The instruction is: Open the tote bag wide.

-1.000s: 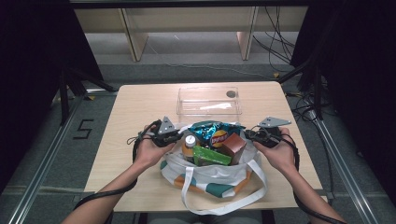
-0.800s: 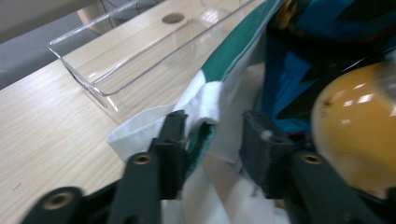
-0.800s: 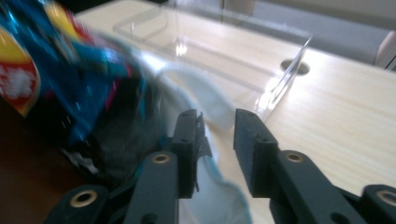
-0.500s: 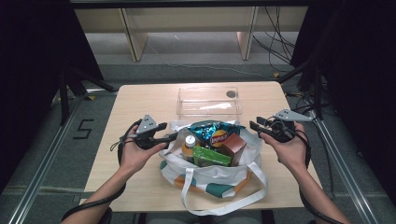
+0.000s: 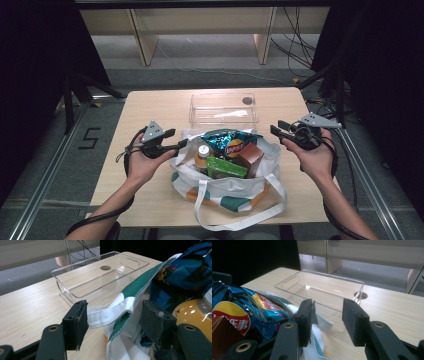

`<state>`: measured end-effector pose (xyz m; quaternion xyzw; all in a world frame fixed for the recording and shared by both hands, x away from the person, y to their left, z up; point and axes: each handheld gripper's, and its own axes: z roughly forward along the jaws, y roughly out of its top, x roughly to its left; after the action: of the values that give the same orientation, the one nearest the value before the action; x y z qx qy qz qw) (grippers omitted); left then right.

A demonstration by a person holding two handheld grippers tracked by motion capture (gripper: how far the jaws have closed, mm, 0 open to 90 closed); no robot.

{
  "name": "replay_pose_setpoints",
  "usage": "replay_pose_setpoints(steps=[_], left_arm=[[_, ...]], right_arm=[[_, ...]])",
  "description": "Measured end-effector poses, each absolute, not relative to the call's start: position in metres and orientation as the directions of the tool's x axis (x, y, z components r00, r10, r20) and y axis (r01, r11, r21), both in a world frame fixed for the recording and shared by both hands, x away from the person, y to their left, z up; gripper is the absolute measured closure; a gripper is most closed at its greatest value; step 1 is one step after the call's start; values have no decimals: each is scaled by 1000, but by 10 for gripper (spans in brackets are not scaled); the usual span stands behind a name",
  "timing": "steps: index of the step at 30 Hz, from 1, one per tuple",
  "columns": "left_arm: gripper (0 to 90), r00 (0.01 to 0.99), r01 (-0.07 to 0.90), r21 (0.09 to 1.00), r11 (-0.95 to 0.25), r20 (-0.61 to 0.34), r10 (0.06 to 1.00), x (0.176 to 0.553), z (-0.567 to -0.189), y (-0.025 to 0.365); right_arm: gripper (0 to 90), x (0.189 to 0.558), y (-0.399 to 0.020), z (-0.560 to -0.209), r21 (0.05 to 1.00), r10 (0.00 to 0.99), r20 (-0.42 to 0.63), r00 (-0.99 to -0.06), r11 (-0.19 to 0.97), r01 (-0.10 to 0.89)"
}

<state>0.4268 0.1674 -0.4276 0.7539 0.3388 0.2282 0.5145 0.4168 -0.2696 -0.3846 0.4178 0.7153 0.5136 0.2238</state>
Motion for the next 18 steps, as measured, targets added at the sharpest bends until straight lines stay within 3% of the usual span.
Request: replay_pose_setpoints(steps=[18], left_arm=[[373, 656, 277, 932, -233, -6, 755, 425, -427, 169]], right_arm=[[604, 414, -267, -380, 931, 821, 112, -560, 111, 348]])
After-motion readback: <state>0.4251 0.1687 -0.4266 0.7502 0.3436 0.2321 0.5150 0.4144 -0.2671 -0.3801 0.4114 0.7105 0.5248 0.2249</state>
